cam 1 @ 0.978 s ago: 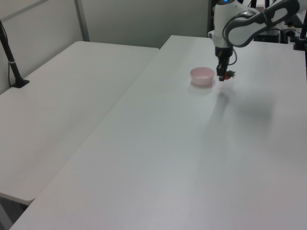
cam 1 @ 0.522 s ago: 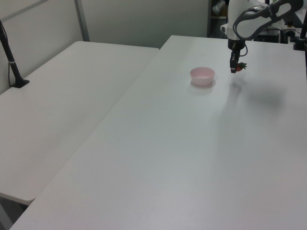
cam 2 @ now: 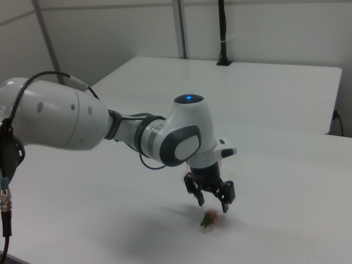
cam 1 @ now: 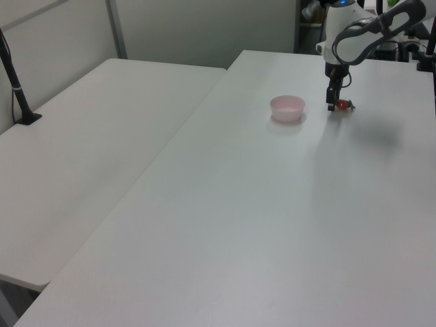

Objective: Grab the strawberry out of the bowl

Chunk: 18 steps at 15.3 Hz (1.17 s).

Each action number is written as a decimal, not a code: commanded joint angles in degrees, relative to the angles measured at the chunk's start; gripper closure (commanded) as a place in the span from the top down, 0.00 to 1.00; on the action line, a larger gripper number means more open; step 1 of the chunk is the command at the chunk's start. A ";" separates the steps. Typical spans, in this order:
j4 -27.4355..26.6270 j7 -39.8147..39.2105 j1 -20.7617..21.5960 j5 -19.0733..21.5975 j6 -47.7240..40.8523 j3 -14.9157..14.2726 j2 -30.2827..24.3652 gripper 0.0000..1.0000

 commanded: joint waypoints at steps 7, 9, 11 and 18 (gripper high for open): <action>12.15 19.37 8.64 8.50 -27.64 1.58 -12.84 1.00; 12.43 22.46 11.81 9.74 -31.52 1.32 -16.44 1.00; 12.43 26.49 14.88 12.10 -35.12 0.27 -19.60 1.00; 12.08 26.98 29.22 13.97 -35.60 -8.52 -21.91 1.00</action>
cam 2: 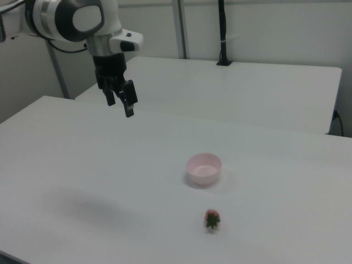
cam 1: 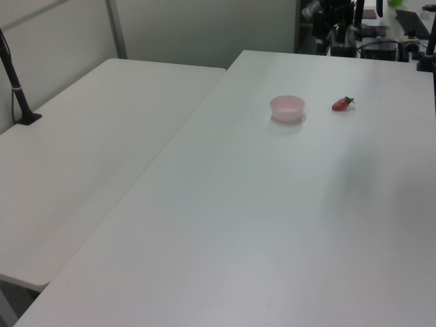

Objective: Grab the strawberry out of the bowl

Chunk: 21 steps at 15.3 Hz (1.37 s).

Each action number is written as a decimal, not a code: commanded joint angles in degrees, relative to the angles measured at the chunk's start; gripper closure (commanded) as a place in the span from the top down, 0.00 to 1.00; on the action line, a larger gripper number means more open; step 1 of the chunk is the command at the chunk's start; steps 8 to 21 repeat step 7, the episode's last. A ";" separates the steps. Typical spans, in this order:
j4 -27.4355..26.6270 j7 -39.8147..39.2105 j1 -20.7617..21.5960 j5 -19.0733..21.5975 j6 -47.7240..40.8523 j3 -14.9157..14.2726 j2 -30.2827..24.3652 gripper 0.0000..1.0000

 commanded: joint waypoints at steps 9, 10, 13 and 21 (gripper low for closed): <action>-1.27 -8.91 4.69 -0.06 4.97 -3.28 -0.45 1.00; -1.27 -8.91 4.69 -0.06 4.97 -3.28 -0.45 1.00; -1.27 -8.91 4.69 -0.06 4.97 -3.28 -0.45 1.00; -1.27 -8.91 4.69 -0.06 4.97 -3.28 -0.45 1.00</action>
